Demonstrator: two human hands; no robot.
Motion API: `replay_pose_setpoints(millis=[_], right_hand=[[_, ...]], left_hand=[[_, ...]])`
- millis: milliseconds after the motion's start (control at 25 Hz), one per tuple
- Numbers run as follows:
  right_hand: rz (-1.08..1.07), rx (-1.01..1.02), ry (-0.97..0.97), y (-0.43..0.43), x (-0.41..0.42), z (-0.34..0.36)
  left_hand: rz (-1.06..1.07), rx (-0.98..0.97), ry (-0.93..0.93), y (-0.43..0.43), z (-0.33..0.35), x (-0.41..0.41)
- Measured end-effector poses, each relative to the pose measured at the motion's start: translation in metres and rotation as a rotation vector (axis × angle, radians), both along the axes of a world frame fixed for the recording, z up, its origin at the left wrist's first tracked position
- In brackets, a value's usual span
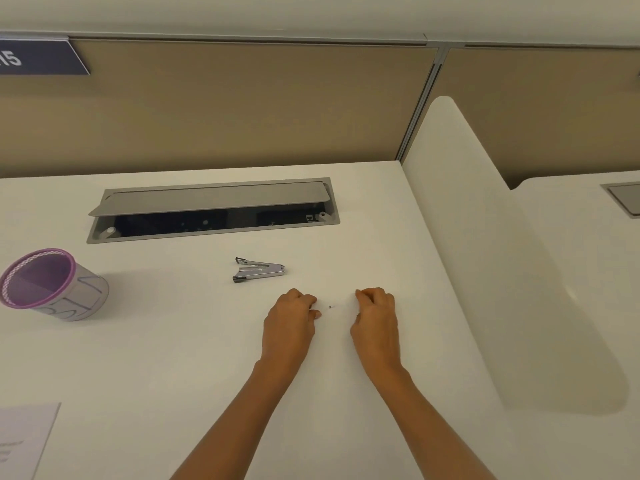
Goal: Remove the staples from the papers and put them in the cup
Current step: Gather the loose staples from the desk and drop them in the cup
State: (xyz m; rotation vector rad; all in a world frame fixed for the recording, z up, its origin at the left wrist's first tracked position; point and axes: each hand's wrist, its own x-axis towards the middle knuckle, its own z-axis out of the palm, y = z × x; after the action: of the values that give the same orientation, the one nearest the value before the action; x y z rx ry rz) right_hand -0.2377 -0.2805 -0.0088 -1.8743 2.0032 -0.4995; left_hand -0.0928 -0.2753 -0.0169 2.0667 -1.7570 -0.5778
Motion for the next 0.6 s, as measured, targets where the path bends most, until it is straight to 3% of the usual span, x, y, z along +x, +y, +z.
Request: replay_pose_setpoints(millis=[160,320,360,600], right_hand=[[0.142,0.031,0.013,0.004,0.029,0.004],[-0.143,0.057,-0.439,-0.011,0.016,0.014],[-0.172,0.035,-0.441,-0.015,0.009,0.015],[0.189,0.075,0.118,-0.005,0.026,0.002]], left_hand=[[-0.010,-0.015,0.026,-0.005,0.009,-0.020],[0.193,-0.041,0.307,-0.008,0.014,-0.009],[0.210,-0.057,0.305,-0.007,0.014,-0.001],[0.173,-0.021,0.163,-0.002,0.008,0.018]])
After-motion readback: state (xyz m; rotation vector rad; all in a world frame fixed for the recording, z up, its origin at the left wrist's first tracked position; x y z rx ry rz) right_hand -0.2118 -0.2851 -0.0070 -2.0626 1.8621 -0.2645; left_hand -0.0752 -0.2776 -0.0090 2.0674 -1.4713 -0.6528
